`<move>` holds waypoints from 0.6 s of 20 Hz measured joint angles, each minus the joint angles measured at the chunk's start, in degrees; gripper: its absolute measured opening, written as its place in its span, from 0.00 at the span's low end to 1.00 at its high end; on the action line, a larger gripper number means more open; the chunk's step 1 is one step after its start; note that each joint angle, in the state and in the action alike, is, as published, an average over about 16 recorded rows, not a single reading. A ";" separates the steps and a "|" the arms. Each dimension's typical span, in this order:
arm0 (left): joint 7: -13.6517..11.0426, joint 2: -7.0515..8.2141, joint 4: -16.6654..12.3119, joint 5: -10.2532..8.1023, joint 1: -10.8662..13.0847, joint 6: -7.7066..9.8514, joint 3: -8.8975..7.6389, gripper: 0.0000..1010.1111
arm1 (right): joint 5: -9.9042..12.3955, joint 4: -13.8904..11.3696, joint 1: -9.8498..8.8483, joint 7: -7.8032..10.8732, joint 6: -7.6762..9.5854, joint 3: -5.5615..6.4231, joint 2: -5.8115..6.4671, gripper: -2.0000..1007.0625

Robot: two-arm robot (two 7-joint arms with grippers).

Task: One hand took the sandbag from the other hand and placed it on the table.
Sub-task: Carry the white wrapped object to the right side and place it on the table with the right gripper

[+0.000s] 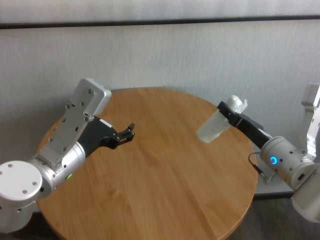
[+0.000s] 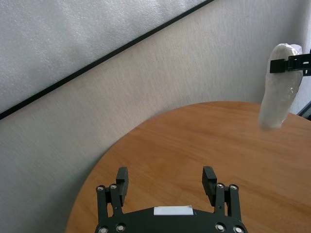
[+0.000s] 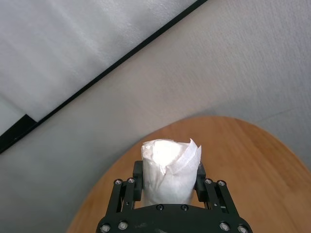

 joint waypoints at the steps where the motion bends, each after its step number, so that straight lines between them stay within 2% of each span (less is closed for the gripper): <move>1: 0.00 0.00 0.00 0.00 0.00 0.00 0.00 0.99 | -0.21 0.15 0.00 -0.14 0.14 0.18 0.09 0.60; 12: 0.02 0.00 -0.02 -0.01 0.00 0.01 0.00 0.99 | -3.17 1.73 0.02 -1.89 2.03 1.54 1.21 0.60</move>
